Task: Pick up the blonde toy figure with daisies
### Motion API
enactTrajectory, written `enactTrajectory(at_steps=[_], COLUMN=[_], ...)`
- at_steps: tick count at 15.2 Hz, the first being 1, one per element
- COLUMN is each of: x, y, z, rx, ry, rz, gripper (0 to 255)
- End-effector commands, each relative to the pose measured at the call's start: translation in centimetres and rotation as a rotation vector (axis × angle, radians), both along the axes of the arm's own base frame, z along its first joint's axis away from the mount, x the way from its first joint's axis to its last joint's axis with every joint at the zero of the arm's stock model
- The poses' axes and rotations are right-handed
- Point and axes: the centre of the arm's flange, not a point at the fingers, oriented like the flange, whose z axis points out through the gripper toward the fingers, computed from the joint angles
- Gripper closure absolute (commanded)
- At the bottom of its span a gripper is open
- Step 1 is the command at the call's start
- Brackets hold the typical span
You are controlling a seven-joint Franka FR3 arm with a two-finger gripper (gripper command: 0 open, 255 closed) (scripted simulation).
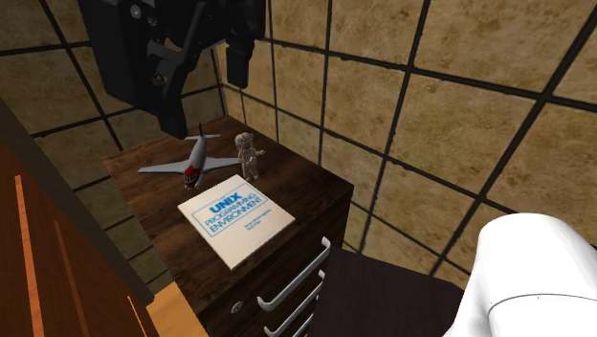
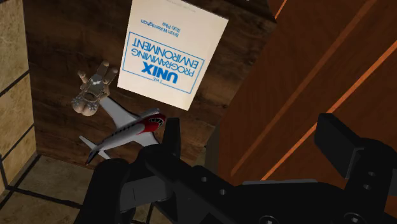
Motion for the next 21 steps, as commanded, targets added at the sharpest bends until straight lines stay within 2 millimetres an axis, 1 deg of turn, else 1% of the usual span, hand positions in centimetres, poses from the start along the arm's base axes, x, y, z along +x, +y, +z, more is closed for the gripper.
enactTrajectory(at_steps=[1,21], x=[0.0,7.7], y=[0.0,-19.5], z=[0.0,-15.7], rx=[0.000,-0.018], ry=[0.000,-0.009], rz=[0.000,-0.001], gripper=[0,0])
